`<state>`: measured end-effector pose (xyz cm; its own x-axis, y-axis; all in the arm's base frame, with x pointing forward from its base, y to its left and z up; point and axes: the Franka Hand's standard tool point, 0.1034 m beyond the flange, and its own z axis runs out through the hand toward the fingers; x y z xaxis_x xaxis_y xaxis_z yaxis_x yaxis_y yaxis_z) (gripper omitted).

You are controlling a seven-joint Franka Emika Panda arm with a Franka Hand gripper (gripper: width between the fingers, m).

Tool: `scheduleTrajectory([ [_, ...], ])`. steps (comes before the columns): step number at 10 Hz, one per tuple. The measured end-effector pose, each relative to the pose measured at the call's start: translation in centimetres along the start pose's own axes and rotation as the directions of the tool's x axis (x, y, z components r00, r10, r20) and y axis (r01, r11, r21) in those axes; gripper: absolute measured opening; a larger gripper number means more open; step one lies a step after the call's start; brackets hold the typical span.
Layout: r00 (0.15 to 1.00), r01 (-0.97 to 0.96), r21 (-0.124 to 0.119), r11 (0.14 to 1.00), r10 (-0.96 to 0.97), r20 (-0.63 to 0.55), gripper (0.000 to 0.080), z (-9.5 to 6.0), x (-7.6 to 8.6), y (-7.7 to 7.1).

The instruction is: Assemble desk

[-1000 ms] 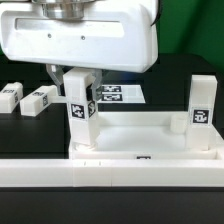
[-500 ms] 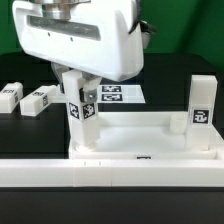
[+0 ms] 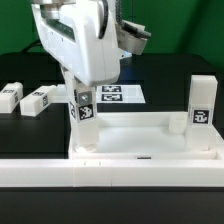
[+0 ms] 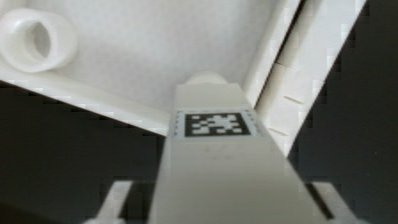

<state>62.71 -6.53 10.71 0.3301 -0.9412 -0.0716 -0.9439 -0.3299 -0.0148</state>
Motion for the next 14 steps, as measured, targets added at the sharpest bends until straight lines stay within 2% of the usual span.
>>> scheduleTrajectory([
  [1,1.000,0.012,0.000,1.000,-0.012,0.001,0.0291,0.03,-0.06,-0.02],
  [2,0.999,0.054,0.000,0.999,-0.054,0.001,0.0496,0.03,-0.09,-0.03],
  [3,0.996,0.088,-0.002,0.996,-0.088,0.002,0.0496,0.06,-0.26,-0.06],
  [4,0.985,0.170,-0.001,0.985,-0.170,0.001,0.0619,0.07,-0.38,-0.13],
  [5,0.965,0.262,-0.002,0.965,-0.262,0.002,0.0644,0.09,-0.34,-0.11],
  [9,0.864,0.504,-0.002,0.864,-0.504,0.002,0.0649,0.11,-0.35,-0.10],
  [11,0.746,0.666,-0.015,0.746,-0.666,-0.003,0.0649,-0.01,-0.50,-0.19],
  [14,0.522,0.853,-0.017,0.522,-0.853,-0.001,0.0649,0.00,-0.56,-0.26],
])
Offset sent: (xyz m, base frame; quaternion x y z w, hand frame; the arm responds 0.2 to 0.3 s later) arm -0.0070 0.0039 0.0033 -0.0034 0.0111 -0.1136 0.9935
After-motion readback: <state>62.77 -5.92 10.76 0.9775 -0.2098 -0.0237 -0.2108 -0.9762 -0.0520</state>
